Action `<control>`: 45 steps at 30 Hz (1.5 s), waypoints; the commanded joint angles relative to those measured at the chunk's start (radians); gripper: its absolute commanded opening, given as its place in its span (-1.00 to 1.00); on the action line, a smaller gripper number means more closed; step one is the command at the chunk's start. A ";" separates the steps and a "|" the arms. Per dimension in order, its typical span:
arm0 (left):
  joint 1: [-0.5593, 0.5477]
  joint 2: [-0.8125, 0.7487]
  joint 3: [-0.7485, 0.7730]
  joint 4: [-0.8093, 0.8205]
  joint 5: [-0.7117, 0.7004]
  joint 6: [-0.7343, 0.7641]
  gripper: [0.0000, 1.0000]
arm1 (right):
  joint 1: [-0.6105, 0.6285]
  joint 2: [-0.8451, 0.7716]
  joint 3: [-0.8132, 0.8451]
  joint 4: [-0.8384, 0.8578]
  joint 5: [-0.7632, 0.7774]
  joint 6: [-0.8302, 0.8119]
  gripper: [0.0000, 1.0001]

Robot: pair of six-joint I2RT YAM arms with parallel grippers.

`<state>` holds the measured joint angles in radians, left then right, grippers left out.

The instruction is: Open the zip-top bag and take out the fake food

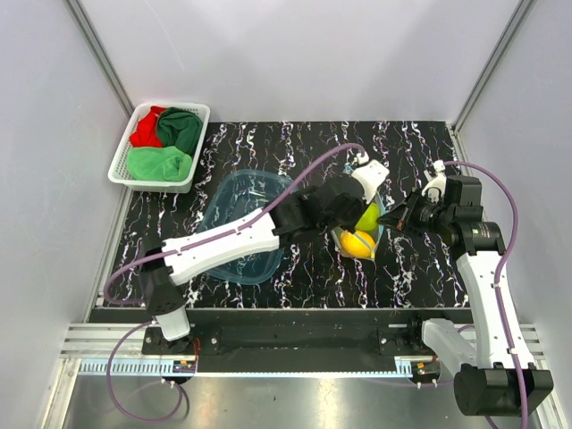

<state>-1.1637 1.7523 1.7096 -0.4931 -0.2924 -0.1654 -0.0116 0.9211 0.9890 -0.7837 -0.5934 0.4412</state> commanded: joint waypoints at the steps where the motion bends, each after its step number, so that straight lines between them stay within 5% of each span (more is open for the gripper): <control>1: -0.002 -0.111 0.071 -0.007 -0.024 -0.034 -1.00 | 0.005 -0.019 0.011 0.014 0.003 -0.018 -1.00; 12: 0.006 -0.397 -0.100 -0.030 -0.101 -0.039 -1.00 | 0.005 -0.016 0.016 0.012 0.017 -0.019 -1.00; 23: 0.179 -0.684 -0.537 -0.113 -0.228 -0.333 -1.00 | 0.005 -0.016 0.013 0.018 0.011 -0.019 -1.00; 31: 0.210 -0.685 -0.783 -0.137 -0.280 -0.520 -1.00 | 0.005 -0.011 0.017 0.018 0.001 -0.021 -1.00; 40: 0.216 -0.631 -0.863 -0.142 -0.292 -0.611 -1.00 | 0.006 -0.021 0.005 0.018 0.000 -0.019 -1.00; 42: 0.214 -0.617 -0.877 -0.150 -0.280 -0.637 -0.47 | 0.031 -0.022 0.005 0.020 0.000 -0.019 -1.00; 45: 0.214 -0.626 -0.909 -0.131 -0.251 -0.643 -0.08 | 0.035 -0.022 0.007 0.021 -0.003 -0.019 -1.00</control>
<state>-0.9524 1.1324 0.8356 -0.6548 -0.5468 -0.7639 0.0044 0.9165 0.9874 -0.7834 -0.5865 0.4374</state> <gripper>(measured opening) 0.363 0.010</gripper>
